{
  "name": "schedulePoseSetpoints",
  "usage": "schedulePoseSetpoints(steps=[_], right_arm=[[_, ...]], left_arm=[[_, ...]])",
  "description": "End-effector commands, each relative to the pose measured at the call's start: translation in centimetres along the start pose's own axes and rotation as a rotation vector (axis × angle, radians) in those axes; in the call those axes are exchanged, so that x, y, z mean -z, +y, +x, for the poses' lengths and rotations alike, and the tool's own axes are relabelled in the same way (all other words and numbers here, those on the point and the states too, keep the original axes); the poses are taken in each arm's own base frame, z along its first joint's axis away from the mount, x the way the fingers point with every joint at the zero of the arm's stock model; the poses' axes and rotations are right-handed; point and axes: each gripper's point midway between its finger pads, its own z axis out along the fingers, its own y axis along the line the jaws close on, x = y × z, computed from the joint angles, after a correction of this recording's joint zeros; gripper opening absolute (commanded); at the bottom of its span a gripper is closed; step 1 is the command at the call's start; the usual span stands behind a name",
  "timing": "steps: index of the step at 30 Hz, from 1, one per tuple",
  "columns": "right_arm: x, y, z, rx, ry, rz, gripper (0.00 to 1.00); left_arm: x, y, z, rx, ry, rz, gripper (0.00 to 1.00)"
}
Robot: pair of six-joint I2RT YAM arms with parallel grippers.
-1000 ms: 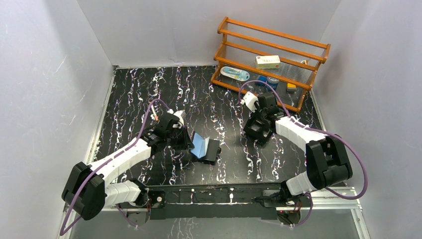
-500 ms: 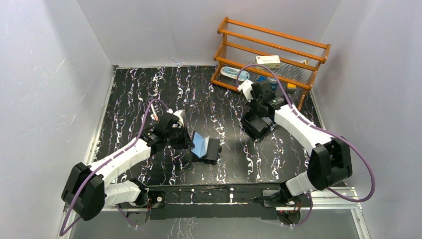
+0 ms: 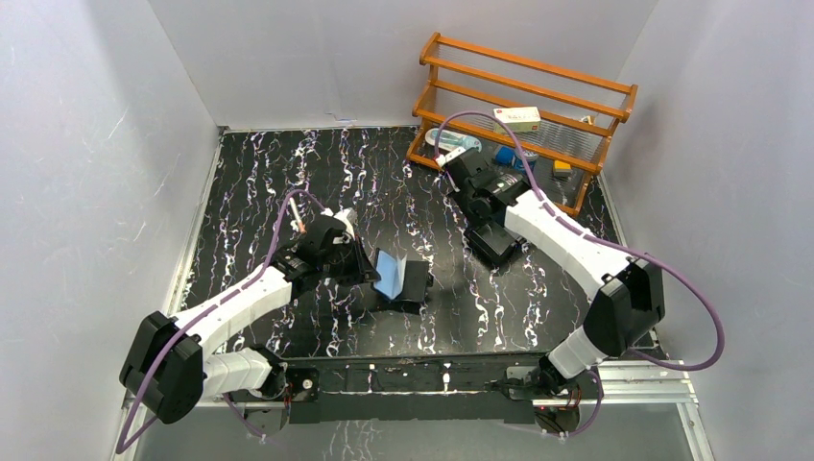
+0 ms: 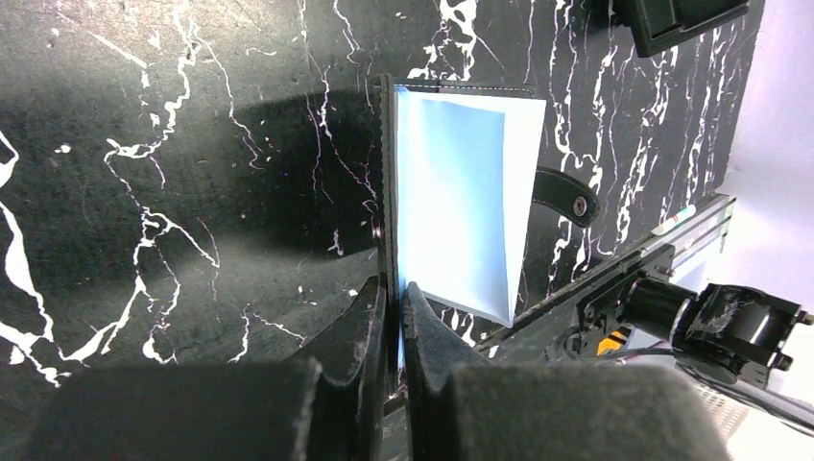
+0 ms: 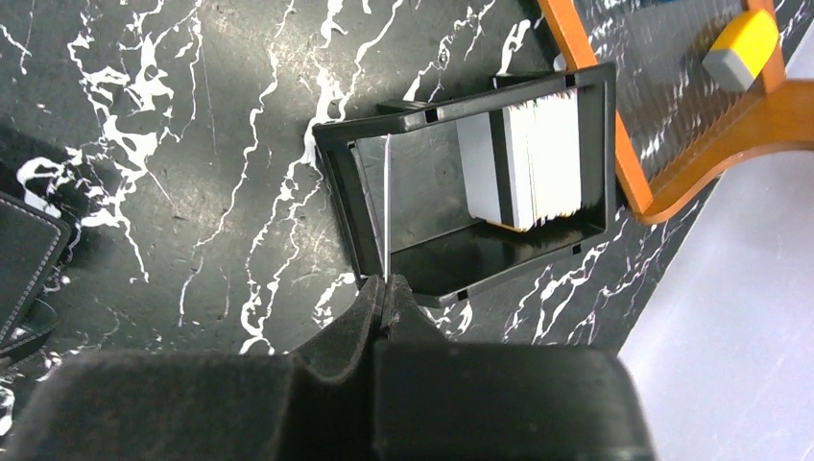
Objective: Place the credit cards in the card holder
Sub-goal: Unfold the card slot from the card holder.
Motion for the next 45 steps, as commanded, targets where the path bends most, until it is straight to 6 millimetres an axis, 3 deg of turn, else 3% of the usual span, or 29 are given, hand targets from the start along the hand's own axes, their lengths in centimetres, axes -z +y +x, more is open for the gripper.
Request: schedulePoseSetpoints(steps=[1,6,10,14,20,30,42,45], right_arm=[[2.3,0.2,-1.9,-0.163,-0.026,0.050,0.00],[6.0,3.7,-6.2,-0.426,-0.170,-0.123,0.00],[7.5,8.4,-7.4,-0.580,-0.191,-0.391,0.00],[8.2,11.3,-8.3,-0.768,-0.258,-0.565,0.00],[6.0,13.3,-7.0,-0.967,-0.241,-0.641,0.00],[3.8,18.3,-5.5,-0.948,-0.135,-0.648,0.00],[1.6,20.3,-4.6,-0.873,-0.095,-0.561,0.00],[0.7,19.9,-3.9,-0.842,-0.087,-0.486,0.00]], left_arm=[[0.3,-1.7,-1.0,0.028,-0.026,0.055,0.00],[-0.6,-1.4,-1.3,0.070,-0.053,0.054,0.00],[-1.2,-1.9,-1.6,0.110,-0.075,0.089,0.00],[-1.8,-1.4,-1.7,0.129,-0.099,0.079,0.00],[-3.0,-0.5,-1.1,0.143,-0.103,0.067,0.00],[-3.6,-0.2,-1.1,0.094,-0.105,0.006,0.00],[-3.0,-1.0,-1.8,0.071,-0.107,-0.024,0.00],[-3.0,-1.2,-1.8,0.069,-0.104,-0.018,0.00]])
